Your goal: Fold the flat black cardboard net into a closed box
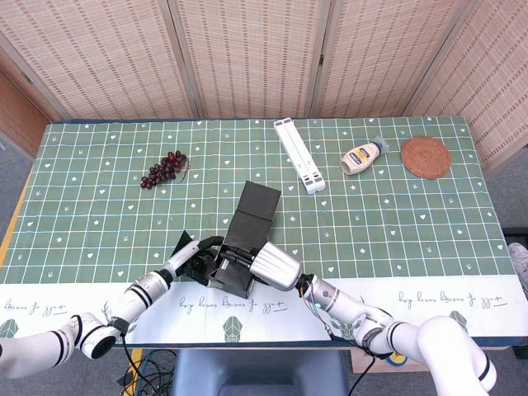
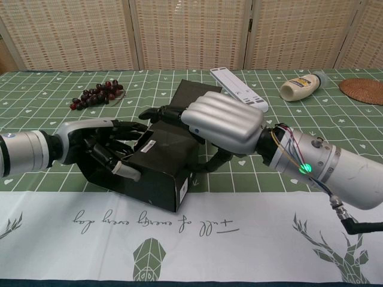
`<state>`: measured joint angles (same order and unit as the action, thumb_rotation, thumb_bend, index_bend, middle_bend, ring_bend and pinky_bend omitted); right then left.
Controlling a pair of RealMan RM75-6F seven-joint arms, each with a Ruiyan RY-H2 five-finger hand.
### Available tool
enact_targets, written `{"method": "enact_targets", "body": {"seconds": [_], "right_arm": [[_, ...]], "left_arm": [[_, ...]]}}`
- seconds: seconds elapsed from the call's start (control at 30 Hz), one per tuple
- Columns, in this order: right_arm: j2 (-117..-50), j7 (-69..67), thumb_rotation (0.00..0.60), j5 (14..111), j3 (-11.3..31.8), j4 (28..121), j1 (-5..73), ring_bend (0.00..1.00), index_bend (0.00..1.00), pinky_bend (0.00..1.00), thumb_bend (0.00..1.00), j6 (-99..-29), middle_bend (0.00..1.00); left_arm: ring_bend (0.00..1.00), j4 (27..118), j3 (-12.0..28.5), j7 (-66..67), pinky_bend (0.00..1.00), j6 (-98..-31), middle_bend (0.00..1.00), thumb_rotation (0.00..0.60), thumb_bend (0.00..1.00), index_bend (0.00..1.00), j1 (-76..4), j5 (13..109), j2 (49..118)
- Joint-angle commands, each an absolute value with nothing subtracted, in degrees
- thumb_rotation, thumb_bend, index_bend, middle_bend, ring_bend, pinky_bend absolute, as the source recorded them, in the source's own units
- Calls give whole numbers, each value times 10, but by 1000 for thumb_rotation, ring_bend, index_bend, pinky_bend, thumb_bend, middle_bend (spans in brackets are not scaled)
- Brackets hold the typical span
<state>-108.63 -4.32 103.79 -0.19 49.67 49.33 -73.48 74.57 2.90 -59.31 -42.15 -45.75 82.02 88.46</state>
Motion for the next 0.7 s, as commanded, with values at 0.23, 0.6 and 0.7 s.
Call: {"method": "enact_targets", "body": {"seconds": [0.23, 0.6, 0.7], "right_arm": [[-1073, -37, 600, 1040, -9, 513, 501, 676, 165, 969, 313, -720, 241], [-1059, -28, 600, 1043, -18, 530, 505, 677, 166, 969, 313, -708, 241], [-1056, -25, 600, 1044, -20, 536, 507, 679, 166, 969, 313, -707, 241]], "left_arm": [[488, 747, 31, -598, 836, -423, 242, 600, 95, 181, -458, 831, 885], [482, 745, 25, -583, 834, -423, 195, 600, 95, 139, -461, 845, 886], [481, 744, 24, -578, 833, -426, 180, 600, 96, 131, -460, 845, 888]]}}
